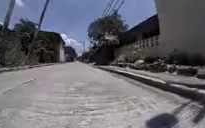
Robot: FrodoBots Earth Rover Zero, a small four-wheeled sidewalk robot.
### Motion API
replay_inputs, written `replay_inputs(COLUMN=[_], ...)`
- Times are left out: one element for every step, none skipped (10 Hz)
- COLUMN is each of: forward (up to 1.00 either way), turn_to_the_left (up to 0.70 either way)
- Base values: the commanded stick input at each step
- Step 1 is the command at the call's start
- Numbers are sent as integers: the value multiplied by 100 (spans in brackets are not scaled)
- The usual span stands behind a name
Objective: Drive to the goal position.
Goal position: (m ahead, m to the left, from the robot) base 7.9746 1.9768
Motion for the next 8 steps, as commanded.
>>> replay_inputs(forward=[100,100,100,100,100,100,100,100], turn_to_the_left=[14,14,14,14,14,14,14,14])
